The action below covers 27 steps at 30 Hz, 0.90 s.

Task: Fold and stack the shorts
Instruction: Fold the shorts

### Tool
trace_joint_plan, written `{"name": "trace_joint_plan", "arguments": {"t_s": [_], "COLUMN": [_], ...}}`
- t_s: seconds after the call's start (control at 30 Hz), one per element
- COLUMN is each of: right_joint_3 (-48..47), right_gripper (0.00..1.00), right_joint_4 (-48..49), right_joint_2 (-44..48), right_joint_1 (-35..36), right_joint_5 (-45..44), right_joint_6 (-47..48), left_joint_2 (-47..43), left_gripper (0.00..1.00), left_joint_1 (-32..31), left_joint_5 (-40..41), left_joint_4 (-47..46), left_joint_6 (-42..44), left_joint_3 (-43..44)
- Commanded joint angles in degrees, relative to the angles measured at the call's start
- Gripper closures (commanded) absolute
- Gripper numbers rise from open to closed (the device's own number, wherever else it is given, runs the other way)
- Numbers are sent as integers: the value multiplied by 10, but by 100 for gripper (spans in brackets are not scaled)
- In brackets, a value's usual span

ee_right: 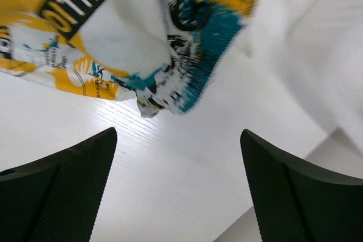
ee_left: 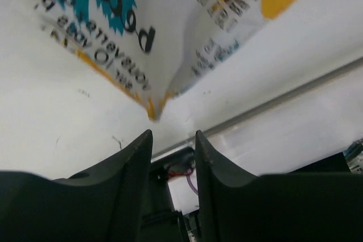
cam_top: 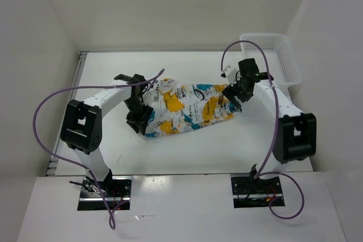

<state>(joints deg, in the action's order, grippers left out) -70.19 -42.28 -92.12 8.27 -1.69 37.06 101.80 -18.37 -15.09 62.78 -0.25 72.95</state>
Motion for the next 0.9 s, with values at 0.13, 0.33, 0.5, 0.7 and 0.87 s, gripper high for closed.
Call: {"name": "trace_joint_plan", "arguments": {"t_s": [0.13,0.33,0.5,0.7,0.87], "right_joint_3": [-56,-124,-149,-108,-144], "right_gripper": [40,91,100,100,100], "right_joint_4": [86,134,135,157,221], "right_joint_2": [132,-52,-140,-167,-256], "right_joint_1": [89,112,112,112,84], "right_joint_5": [49,49,34,23,-70], "right_joint_6": [-50,-130,-123,-142,-223], "left_joint_2": [-11,146,212,249,328], "left_gripper": [50,53,55,55,55], "left_joint_1": [23,23,28,53,106], "left_joint_5": [19,60,35,32,77], "left_joint_4": [-23,-133,-172,-214,-224], "left_joint_6": [3,3,3,3,3], "left_joint_3": [216,321,342,312,354]}}
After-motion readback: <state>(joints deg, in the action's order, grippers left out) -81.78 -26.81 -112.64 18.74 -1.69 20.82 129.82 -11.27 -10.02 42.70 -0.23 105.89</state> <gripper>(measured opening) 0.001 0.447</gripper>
